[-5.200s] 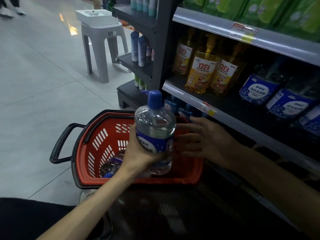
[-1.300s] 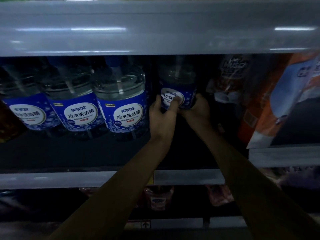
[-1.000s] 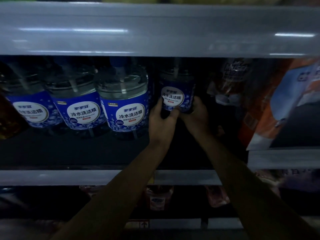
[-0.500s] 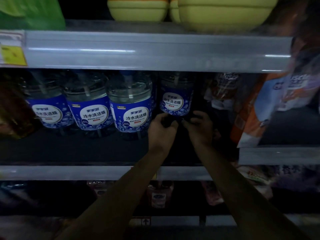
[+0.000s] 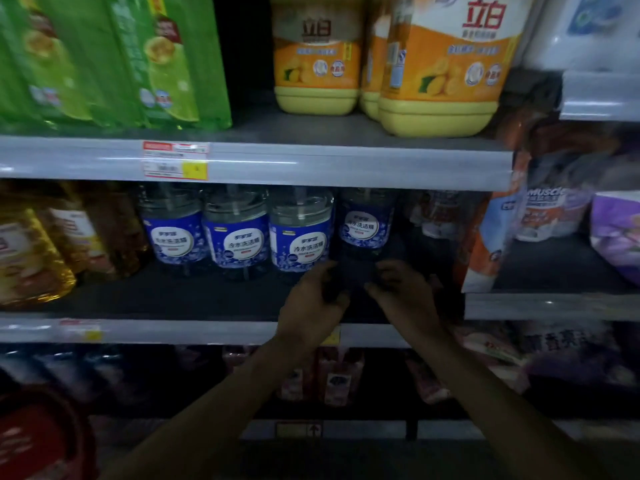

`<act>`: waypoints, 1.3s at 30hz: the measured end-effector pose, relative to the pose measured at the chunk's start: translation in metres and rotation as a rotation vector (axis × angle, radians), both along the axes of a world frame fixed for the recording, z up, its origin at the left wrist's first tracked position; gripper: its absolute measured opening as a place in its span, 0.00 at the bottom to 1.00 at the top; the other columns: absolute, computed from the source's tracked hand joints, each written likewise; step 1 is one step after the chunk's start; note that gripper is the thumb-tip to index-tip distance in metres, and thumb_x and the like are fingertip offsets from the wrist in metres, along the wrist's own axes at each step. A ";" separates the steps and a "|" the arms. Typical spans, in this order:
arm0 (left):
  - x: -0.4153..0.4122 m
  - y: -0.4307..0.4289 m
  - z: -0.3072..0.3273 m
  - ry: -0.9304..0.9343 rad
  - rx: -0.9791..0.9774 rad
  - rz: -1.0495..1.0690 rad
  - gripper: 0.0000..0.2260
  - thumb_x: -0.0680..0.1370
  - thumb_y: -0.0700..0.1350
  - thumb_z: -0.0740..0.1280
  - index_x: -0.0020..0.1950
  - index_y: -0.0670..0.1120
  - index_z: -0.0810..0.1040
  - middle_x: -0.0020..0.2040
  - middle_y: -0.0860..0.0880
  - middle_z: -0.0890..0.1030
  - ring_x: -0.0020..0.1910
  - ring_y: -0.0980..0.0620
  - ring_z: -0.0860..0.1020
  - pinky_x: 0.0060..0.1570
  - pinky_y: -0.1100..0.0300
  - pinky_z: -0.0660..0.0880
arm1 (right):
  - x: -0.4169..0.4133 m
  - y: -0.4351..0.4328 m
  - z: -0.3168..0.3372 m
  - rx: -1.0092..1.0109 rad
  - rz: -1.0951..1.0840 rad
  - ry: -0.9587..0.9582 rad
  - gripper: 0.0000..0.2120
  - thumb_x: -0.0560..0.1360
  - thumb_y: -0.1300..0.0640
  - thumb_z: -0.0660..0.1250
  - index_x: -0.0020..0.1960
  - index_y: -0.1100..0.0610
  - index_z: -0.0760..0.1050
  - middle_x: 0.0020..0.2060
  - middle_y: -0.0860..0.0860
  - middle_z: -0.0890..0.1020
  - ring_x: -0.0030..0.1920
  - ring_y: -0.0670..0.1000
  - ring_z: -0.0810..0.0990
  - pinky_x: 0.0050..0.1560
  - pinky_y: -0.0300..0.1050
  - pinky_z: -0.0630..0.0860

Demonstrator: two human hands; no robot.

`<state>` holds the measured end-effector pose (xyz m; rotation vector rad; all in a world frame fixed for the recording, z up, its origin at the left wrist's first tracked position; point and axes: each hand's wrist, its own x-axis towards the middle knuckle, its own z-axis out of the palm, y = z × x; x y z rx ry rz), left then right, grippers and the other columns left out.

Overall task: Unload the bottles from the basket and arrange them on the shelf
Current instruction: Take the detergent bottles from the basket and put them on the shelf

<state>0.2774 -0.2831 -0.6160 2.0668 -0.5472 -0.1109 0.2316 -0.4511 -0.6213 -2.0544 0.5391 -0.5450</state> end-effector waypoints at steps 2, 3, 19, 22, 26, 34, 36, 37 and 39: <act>-0.012 0.025 0.004 -0.046 0.051 -0.037 0.24 0.77 0.49 0.69 0.74 0.56 0.71 0.66 0.52 0.80 0.64 0.49 0.78 0.63 0.49 0.77 | -0.018 0.019 0.013 -0.024 0.041 0.043 0.17 0.74 0.55 0.76 0.61 0.51 0.79 0.50 0.46 0.80 0.56 0.51 0.81 0.59 0.53 0.79; -0.018 0.037 0.007 -0.063 0.065 -0.046 0.25 0.77 0.49 0.69 0.74 0.55 0.71 0.67 0.51 0.80 0.64 0.49 0.78 0.63 0.49 0.77 | -0.026 0.029 0.022 -0.038 0.072 0.073 0.17 0.74 0.55 0.76 0.62 0.51 0.79 0.51 0.46 0.79 0.56 0.51 0.80 0.60 0.52 0.79; -0.093 0.283 0.045 -0.295 0.436 0.077 0.30 0.78 0.56 0.70 0.78 0.62 0.62 0.71 0.58 0.71 0.61 0.57 0.76 0.56 0.57 0.76 | -0.088 0.215 0.045 -0.356 0.583 0.041 0.20 0.78 0.48 0.72 0.68 0.47 0.74 0.62 0.44 0.75 0.58 0.45 0.77 0.56 0.44 0.75; -0.117 0.344 0.048 -0.316 0.556 0.164 0.32 0.77 0.57 0.70 0.79 0.60 0.63 0.74 0.54 0.70 0.65 0.49 0.77 0.57 0.53 0.76 | -0.086 0.253 0.041 -0.414 0.691 0.018 0.24 0.76 0.48 0.74 0.70 0.48 0.74 0.65 0.43 0.73 0.63 0.43 0.74 0.62 0.39 0.73; -0.142 0.414 0.043 -0.292 0.744 0.204 0.35 0.72 0.61 0.66 0.78 0.56 0.67 0.75 0.51 0.72 0.69 0.46 0.75 0.62 0.51 0.76 | -0.082 0.305 0.031 -0.595 0.818 0.040 0.28 0.75 0.43 0.73 0.73 0.45 0.70 0.70 0.43 0.69 0.69 0.45 0.69 0.69 0.37 0.67; -0.179 0.523 -0.029 -0.197 0.973 0.347 0.33 0.75 0.66 0.62 0.78 0.57 0.66 0.70 0.49 0.76 0.65 0.44 0.78 0.60 0.48 0.77 | -0.088 0.383 -0.017 -0.719 1.143 0.246 0.32 0.78 0.39 0.67 0.78 0.40 0.59 0.76 0.44 0.58 0.76 0.50 0.63 0.74 0.49 0.67; -0.188 0.546 -0.054 -0.100 0.966 0.419 0.33 0.76 0.68 0.60 0.78 0.56 0.67 0.68 0.48 0.78 0.62 0.43 0.80 0.56 0.49 0.79 | -0.089 0.403 -0.030 -0.797 1.201 0.284 0.32 0.78 0.40 0.66 0.79 0.41 0.60 0.77 0.46 0.59 0.76 0.51 0.62 0.76 0.48 0.65; -0.192 0.556 -0.064 -0.051 0.956 0.449 0.33 0.75 0.68 0.58 0.78 0.56 0.67 0.67 0.48 0.78 0.61 0.43 0.80 0.55 0.49 0.79 | -0.089 0.414 -0.036 -0.829 1.227 0.297 0.31 0.79 0.41 0.66 0.79 0.42 0.60 0.77 0.46 0.60 0.76 0.51 0.62 0.76 0.47 0.64; -0.196 0.571 -0.082 0.029 0.936 0.489 0.35 0.75 0.69 0.56 0.78 0.55 0.68 0.66 0.48 0.79 0.61 0.43 0.80 0.54 0.49 0.79 | -0.087 0.438 -0.045 -0.826 1.271 0.311 0.30 0.79 0.41 0.66 0.78 0.44 0.63 0.75 0.47 0.63 0.75 0.51 0.64 0.75 0.46 0.64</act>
